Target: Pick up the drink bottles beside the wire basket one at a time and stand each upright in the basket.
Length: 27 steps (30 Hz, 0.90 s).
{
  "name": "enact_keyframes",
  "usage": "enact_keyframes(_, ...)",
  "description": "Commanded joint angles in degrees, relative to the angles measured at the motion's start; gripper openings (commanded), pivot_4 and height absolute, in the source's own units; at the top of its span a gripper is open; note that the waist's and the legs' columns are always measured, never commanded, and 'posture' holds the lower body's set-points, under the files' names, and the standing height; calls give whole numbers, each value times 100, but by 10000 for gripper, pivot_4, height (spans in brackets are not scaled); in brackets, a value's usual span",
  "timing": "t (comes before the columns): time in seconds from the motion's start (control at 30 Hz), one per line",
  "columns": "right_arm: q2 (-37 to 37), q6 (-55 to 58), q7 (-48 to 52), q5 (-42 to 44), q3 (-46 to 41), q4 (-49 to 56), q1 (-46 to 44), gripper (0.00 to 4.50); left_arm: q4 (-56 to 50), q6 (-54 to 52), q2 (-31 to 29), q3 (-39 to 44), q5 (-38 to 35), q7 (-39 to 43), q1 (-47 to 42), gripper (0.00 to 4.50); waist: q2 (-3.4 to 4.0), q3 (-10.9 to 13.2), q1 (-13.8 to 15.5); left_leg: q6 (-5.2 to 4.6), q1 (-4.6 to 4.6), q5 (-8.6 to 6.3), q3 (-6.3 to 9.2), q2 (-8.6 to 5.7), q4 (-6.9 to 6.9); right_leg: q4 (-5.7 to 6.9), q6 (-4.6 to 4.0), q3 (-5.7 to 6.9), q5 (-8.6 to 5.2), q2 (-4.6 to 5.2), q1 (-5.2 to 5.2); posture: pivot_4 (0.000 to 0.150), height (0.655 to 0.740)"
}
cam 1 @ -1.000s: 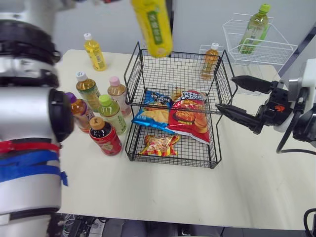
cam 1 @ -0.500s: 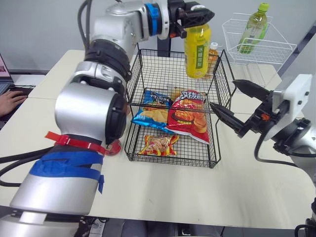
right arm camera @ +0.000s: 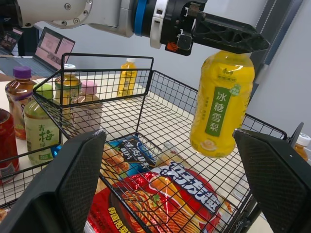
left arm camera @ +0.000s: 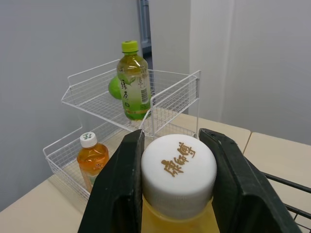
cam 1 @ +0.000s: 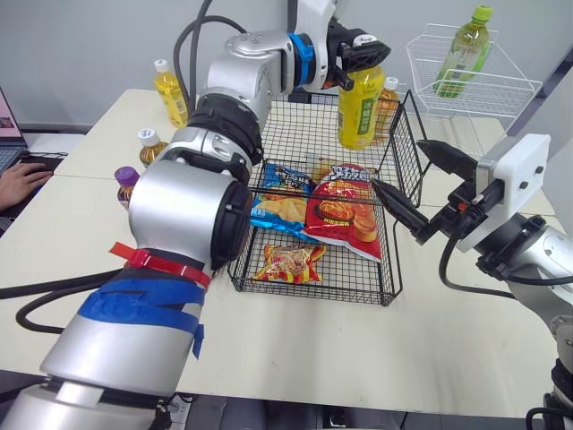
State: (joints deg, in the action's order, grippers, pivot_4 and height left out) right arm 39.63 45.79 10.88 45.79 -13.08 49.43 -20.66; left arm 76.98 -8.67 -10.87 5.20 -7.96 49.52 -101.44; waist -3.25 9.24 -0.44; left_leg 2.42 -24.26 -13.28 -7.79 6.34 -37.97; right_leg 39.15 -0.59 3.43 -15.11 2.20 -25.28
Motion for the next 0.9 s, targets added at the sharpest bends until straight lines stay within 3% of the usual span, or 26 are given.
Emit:
enact_keyframes(0.03, 14, -29, -92, -8, -59, 144, -121, 45000, -176, 9, -54, 160, -13, 151, -216, 28952, 0, 0, 1, 0, 0, 0, 0, 0, 0, 0, 0, 1, 0, 0, 0, 1500, 7148)
enact_keyframes(0.2, 38, -28, -96, 0, -46, 77, -180, 45000, -251, -85, -217, 199, 23, 561, -267, 44532, 0, 0, -1, 0, 0, 0, 5, 0, -5, 1, 0, 6, 0, 1, 4, 1500, 7148)
enact_keyframes(0.43, 87, -96, 31, -10, -54, -65, -300, 45000, -582, -400, -845, 90, 74, 1544, -209, 44812, 1, 0, -14, 0, 1, 1, 7, 2, -6, 7, -1, 10, 0, 0, 4, 1500, 7148)
enact_keyframes(0.63, 236, -69, 358, 164, -115, -257, -474, 45000, -1725, -1315, -1906, -76, -96, 2822, 118, 44812, 4, 0, -61, 1, 1, 1, 9, 3, -7, 13, -1, 12, -1, 0, 3, 1500, 7148)
enact_keyframes(0.9, 625, -22, 1124, 387, 20, -818, -875, 45000, -4378, -2683, -3696, 515, -511, 2409, 1757, 44812, 8, 2, -141, 4, 24, 3, 11, 11, -17, 65, -3, 0, -5, -1, 4, 1500, 7148)
